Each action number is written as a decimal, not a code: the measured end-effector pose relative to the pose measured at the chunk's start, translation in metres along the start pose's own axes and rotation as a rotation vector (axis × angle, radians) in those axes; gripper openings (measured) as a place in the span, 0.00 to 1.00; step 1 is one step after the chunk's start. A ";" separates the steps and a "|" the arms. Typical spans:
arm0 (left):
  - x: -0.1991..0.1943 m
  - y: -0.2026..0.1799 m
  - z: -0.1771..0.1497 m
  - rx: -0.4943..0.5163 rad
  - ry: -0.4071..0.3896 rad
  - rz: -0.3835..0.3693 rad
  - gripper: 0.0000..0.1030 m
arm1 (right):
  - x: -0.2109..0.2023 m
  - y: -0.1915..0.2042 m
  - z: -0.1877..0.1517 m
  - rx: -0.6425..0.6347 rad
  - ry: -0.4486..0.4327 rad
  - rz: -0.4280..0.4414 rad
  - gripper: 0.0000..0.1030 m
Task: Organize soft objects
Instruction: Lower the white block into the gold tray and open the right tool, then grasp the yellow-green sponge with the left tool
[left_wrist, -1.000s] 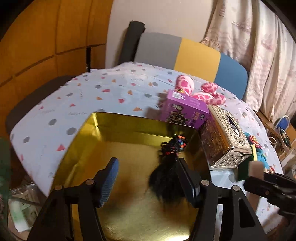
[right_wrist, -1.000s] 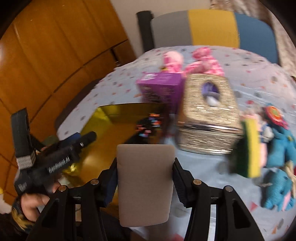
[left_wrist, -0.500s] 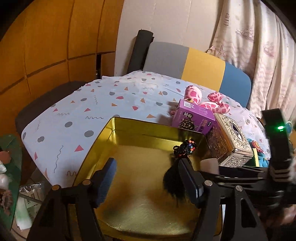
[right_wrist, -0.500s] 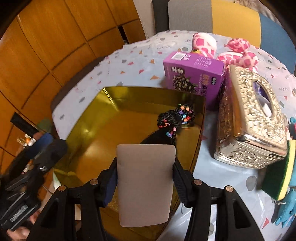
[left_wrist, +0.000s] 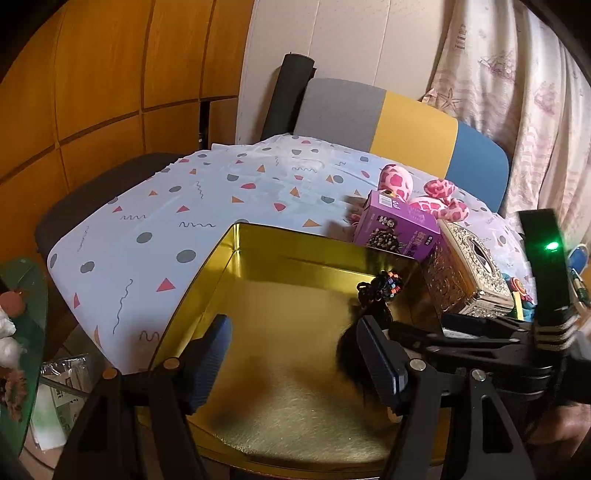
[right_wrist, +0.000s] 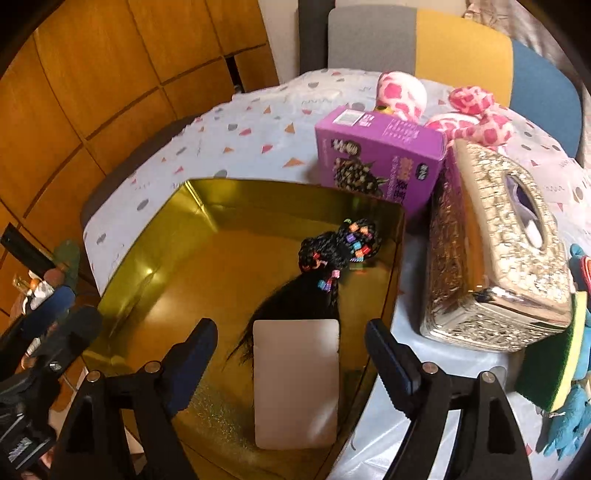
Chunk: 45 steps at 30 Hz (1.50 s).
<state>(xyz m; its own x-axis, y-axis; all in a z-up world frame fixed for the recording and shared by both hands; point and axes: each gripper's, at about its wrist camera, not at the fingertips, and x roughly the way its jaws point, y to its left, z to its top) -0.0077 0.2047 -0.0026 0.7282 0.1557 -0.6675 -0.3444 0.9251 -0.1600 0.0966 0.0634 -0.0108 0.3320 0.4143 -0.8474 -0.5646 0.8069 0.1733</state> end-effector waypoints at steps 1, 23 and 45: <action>0.000 0.000 0.000 0.000 0.001 -0.001 0.69 | -0.006 -0.002 -0.001 0.006 -0.016 0.001 0.81; -0.004 -0.077 -0.002 0.166 0.050 -0.198 0.69 | -0.137 -0.191 -0.064 0.369 -0.290 -0.348 0.81; 0.048 -0.304 -0.034 0.439 0.258 -0.433 0.65 | -0.169 -0.338 -0.139 0.845 -0.394 -0.354 0.81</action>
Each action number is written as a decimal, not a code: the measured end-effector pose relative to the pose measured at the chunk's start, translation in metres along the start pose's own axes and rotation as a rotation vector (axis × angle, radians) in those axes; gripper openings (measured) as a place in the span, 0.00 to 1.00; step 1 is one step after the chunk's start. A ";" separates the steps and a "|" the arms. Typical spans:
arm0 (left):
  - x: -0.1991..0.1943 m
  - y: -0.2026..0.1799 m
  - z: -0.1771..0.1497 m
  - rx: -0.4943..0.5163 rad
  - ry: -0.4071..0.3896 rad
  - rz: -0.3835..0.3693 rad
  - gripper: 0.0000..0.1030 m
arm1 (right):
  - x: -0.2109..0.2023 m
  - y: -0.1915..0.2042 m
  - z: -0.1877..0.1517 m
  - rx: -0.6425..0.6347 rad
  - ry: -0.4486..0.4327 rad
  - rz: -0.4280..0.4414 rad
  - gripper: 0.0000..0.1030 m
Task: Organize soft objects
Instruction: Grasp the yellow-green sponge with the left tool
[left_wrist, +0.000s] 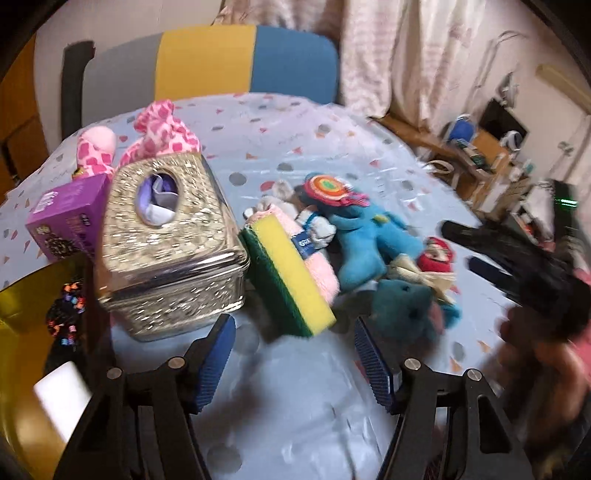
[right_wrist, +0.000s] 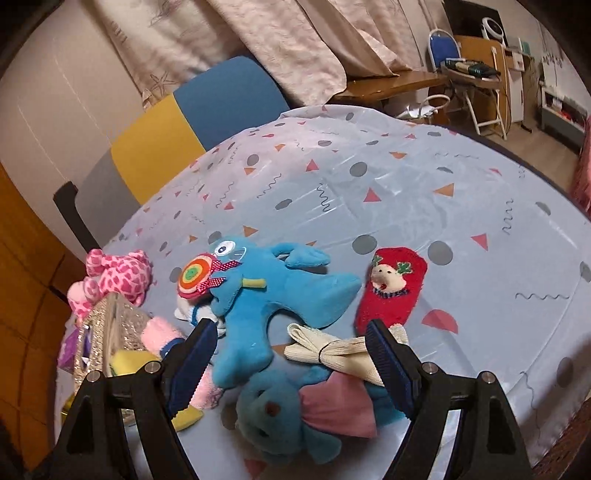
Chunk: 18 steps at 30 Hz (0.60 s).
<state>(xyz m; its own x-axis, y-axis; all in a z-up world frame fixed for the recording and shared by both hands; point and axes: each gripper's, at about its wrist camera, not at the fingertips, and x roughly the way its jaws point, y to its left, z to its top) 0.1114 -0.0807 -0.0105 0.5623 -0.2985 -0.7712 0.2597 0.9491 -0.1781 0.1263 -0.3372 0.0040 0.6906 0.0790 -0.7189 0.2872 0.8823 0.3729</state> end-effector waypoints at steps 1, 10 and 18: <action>0.010 -0.003 0.003 -0.006 0.011 0.012 0.65 | 0.000 0.000 0.000 0.005 0.002 0.009 0.81; 0.083 -0.008 0.019 -0.056 0.094 0.111 0.45 | 0.003 0.002 0.001 0.003 0.019 0.056 0.81; 0.061 -0.007 -0.002 -0.017 0.042 -0.002 0.33 | 0.005 0.003 0.001 0.005 0.024 0.045 0.81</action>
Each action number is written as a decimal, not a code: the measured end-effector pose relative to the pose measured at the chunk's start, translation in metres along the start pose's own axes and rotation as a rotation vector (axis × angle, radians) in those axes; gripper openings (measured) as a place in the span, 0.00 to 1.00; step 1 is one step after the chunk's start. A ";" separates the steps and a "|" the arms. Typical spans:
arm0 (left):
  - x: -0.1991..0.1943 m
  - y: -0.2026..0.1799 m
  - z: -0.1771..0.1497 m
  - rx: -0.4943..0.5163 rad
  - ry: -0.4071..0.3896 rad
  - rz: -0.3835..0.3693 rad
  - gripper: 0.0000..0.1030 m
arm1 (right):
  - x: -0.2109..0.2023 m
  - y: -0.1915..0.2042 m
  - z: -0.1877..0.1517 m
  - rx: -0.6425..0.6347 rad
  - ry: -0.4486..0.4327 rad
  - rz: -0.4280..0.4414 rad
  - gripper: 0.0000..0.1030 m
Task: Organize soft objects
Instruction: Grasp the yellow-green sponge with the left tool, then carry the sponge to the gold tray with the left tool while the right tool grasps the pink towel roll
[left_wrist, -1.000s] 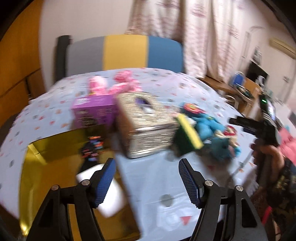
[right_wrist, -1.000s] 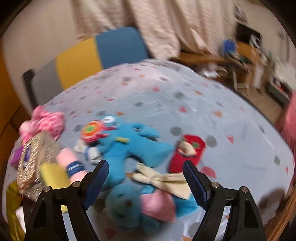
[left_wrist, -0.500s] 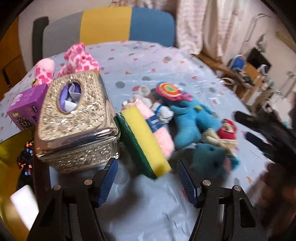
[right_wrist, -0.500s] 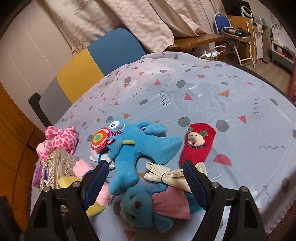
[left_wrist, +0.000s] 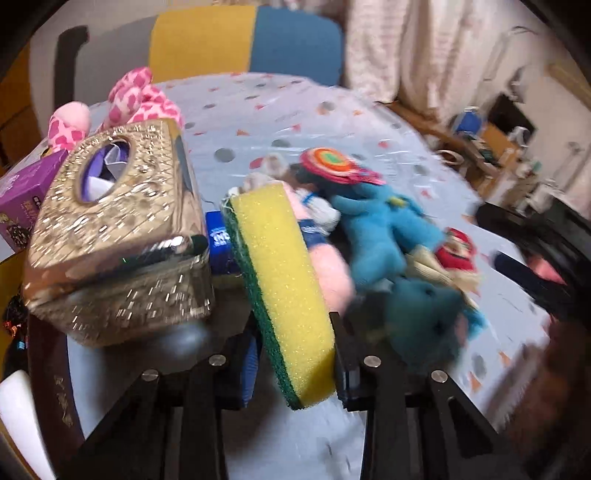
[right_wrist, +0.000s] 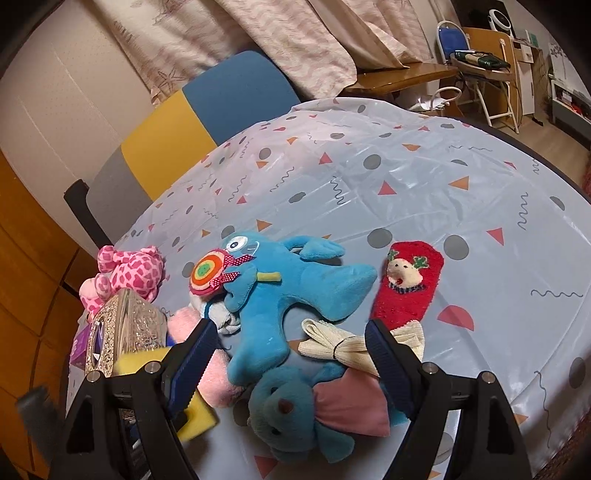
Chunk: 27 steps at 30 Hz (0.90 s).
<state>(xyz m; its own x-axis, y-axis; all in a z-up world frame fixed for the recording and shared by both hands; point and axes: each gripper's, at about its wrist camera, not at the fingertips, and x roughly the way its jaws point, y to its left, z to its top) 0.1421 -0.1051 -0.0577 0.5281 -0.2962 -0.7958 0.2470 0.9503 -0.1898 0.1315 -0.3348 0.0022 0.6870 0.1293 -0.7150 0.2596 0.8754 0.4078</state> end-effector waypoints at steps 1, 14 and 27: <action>-0.010 0.002 -0.007 0.016 -0.007 -0.029 0.33 | 0.000 -0.001 0.000 0.001 0.000 -0.002 0.81; -0.047 0.048 -0.079 -0.018 0.043 -0.127 0.30 | 0.012 0.040 -0.018 -0.185 0.104 0.111 0.69; -0.036 0.045 -0.072 -0.020 0.046 -0.141 0.30 | 0.089 0.129 -0.034 -0.550 0.298 0.052 0.65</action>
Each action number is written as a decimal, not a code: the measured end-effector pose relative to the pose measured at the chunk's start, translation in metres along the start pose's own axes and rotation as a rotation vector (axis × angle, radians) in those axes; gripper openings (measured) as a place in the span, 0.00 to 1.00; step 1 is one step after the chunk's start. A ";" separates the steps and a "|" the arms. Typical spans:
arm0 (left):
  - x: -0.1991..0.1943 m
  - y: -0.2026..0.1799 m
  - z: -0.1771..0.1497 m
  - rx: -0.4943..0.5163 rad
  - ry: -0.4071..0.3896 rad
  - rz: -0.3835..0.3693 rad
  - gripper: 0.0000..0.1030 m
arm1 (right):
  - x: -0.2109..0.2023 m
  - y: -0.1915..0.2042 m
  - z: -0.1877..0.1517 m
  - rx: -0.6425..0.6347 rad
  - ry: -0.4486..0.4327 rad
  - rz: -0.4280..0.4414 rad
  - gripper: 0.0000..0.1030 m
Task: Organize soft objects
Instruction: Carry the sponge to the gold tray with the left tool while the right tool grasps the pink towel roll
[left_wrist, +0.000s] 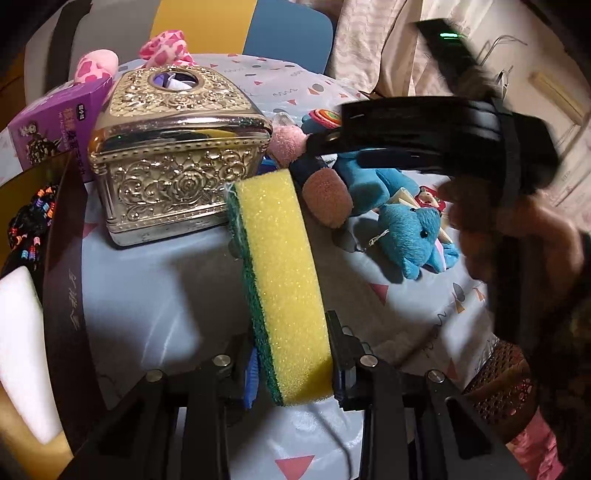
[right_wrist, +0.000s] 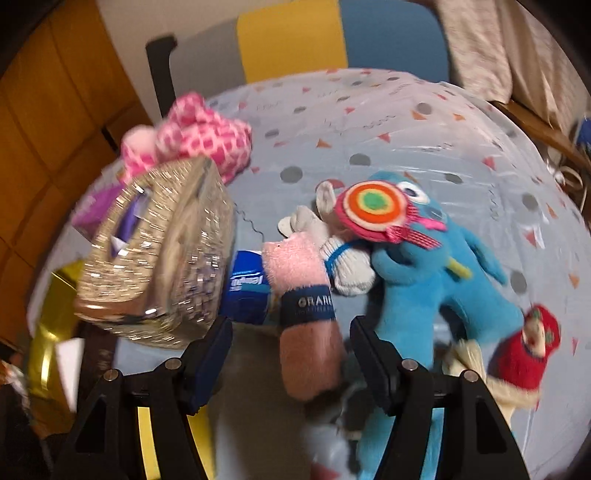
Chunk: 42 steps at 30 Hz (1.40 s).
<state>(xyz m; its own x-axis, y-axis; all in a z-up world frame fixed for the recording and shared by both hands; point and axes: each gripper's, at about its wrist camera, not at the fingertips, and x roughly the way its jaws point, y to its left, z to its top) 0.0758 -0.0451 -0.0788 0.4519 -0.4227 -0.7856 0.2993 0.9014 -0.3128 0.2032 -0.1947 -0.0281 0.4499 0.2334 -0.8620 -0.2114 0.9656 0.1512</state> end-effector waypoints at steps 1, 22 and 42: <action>0.000 0.001 -0.001 -0.003 -0.002 -0.004 0.30 | 0.009 -0.001 0.002 -0.007 0.021 -0.011 0.64; -0.045 -0.009 -0.015 0.067 -0.088 -0.003 0.28 | 0.038 -0.009 -0.050 -0.018 0.164 -0.038 0.35; -0.174 0.205 -0.007 -0.326 -0.232 0.440 0.29 | 0.034 0.023 -0.064 -0.078 0.138 -0.076 0.35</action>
<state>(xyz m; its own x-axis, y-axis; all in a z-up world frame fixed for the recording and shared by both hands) 0.0523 0.2135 -0.0103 0.6577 0.0214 -0.7530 -0.2150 0.9633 -0.1605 0.1583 -0.1714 -0.0847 0.3452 0.1370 -0.9285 -0.2505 0.9668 0.0496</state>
